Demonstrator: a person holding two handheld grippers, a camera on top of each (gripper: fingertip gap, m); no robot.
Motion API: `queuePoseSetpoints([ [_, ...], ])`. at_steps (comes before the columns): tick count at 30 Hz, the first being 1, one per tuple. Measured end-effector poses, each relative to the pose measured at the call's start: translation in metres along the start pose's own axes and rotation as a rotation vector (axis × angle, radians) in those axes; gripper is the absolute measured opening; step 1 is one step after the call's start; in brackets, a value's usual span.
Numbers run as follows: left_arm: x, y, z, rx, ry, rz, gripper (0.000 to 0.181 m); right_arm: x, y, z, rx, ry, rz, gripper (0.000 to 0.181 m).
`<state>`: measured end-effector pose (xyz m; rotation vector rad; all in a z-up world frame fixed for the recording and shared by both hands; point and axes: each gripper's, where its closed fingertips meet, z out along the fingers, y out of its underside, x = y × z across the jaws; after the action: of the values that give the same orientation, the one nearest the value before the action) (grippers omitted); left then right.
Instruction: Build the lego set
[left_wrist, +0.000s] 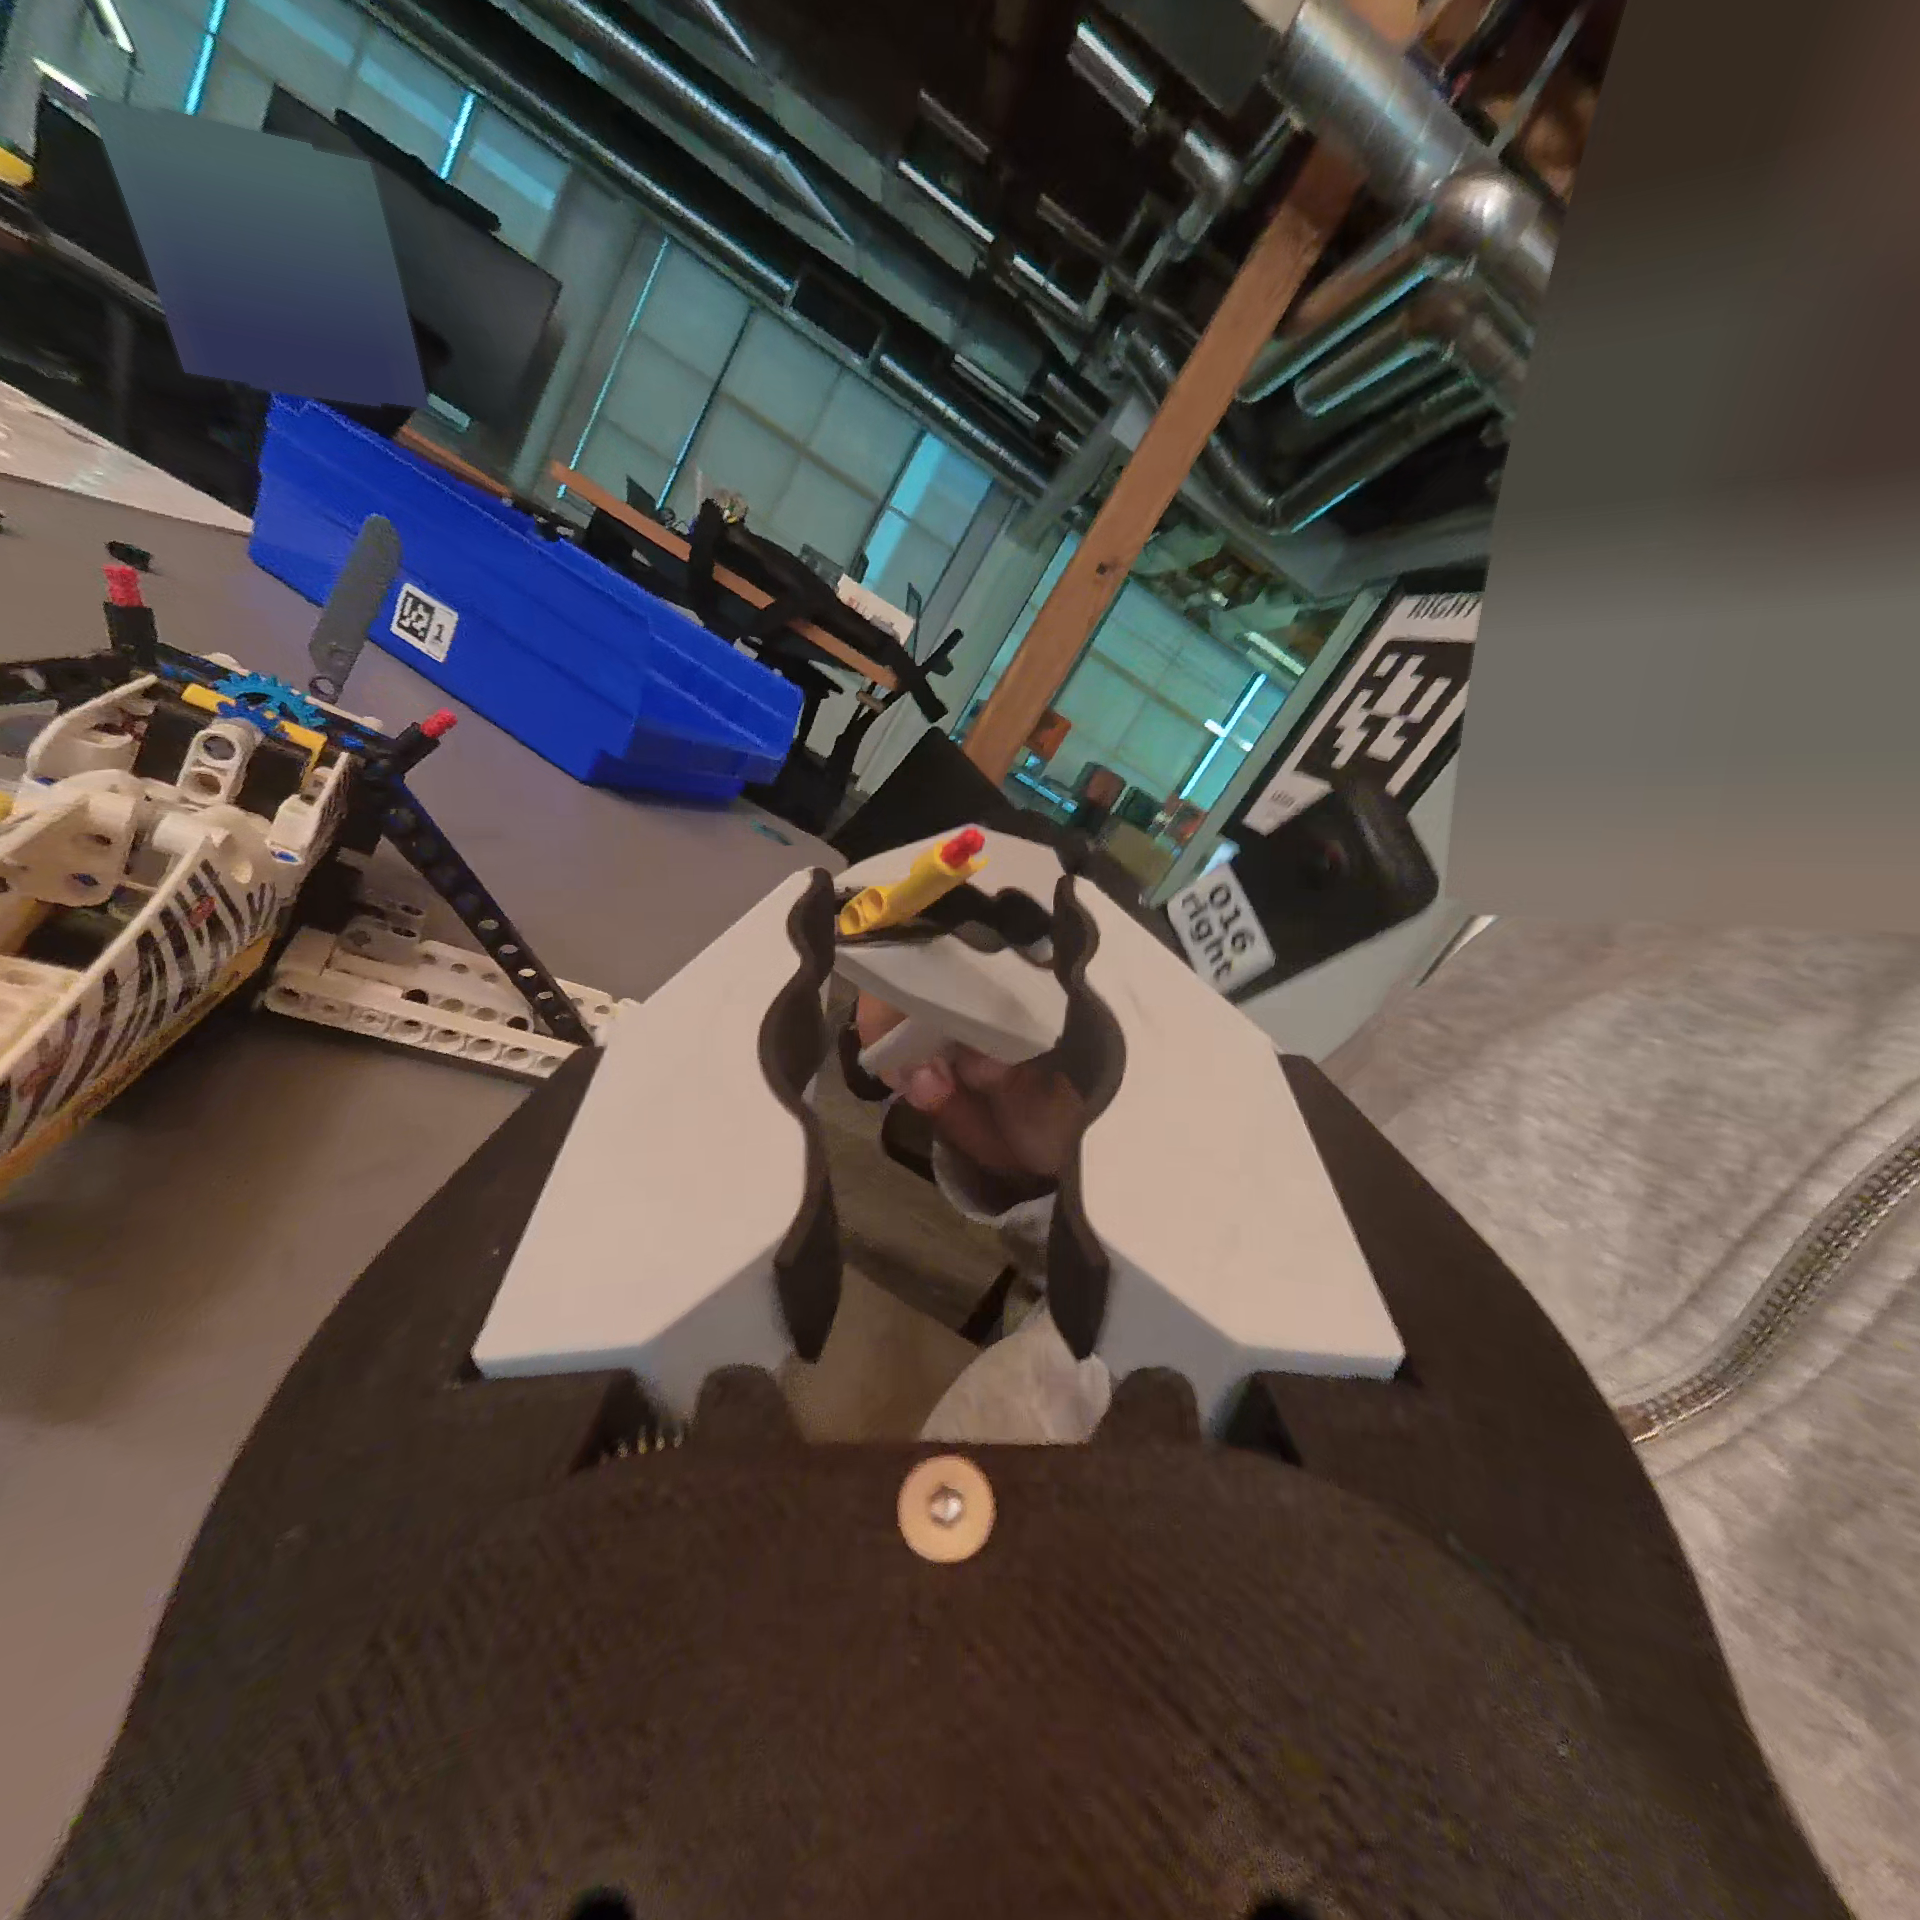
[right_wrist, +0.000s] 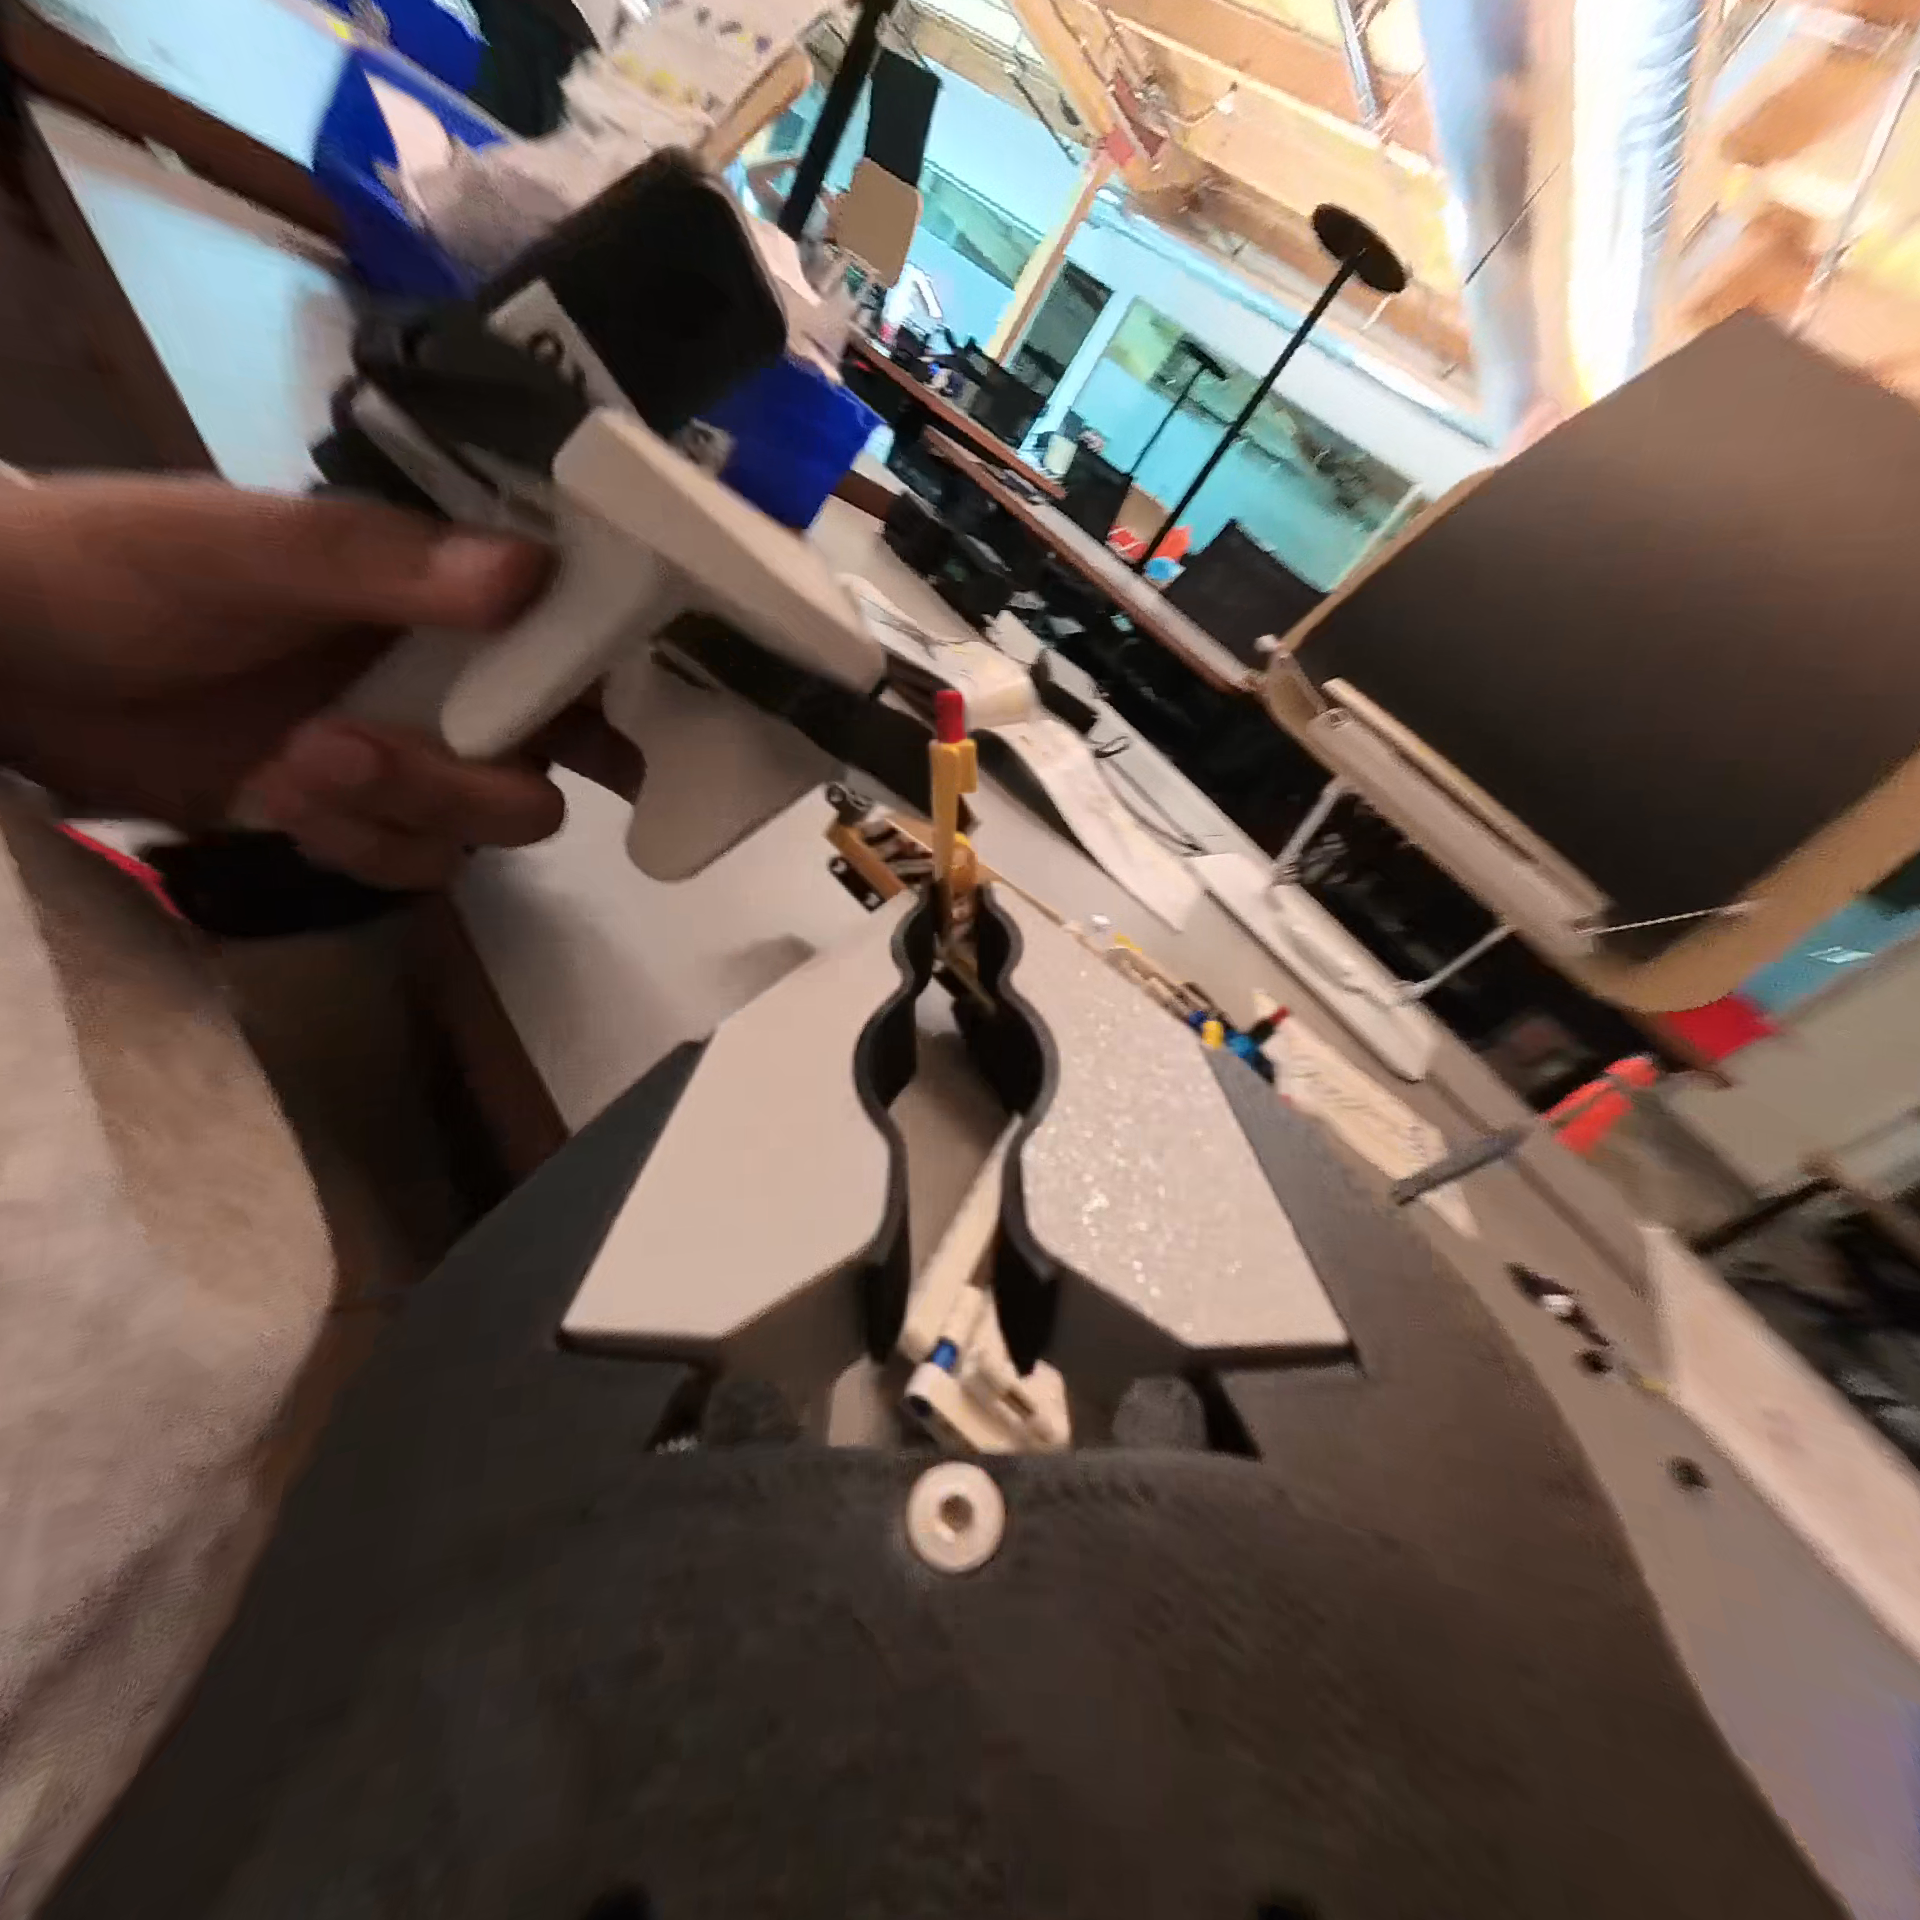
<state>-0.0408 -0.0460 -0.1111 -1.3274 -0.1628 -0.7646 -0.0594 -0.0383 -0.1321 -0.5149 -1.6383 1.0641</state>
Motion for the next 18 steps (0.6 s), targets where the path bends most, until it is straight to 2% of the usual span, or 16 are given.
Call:
queuePoseSetpoints([
  [5,-0.003,-0.015,-0.009,0.094,0.075,-0.165,0.033,0.004,-0.002,-0.005,0.02,0.113,-0.359,0.005],
  [9,-0.003,-0.013,-0.008,0.075,0.1,-0.205,0.007,0.002,-0.001,-0.007,0.028,0.117,-0.478,0.005],
  [13,0.002,-0.005,-0.005,0.031,0.09,-0.136,0.012,0.006,-0.004,-0.01,0.029,0.135,-0.505,0.005],
  [16,0.005,-0.004,-0.004,0.025,0.103,-0.117,0.025,0.007,-0.004,-0.011,0.028,0.141,-0.511,0.005],
  [18,0.005,-0.002,-0.003,0.007,0.101,-0.113,0.025,0.007,-0.005,-0.01,0.032,0.14,-0.511,0.005],
])
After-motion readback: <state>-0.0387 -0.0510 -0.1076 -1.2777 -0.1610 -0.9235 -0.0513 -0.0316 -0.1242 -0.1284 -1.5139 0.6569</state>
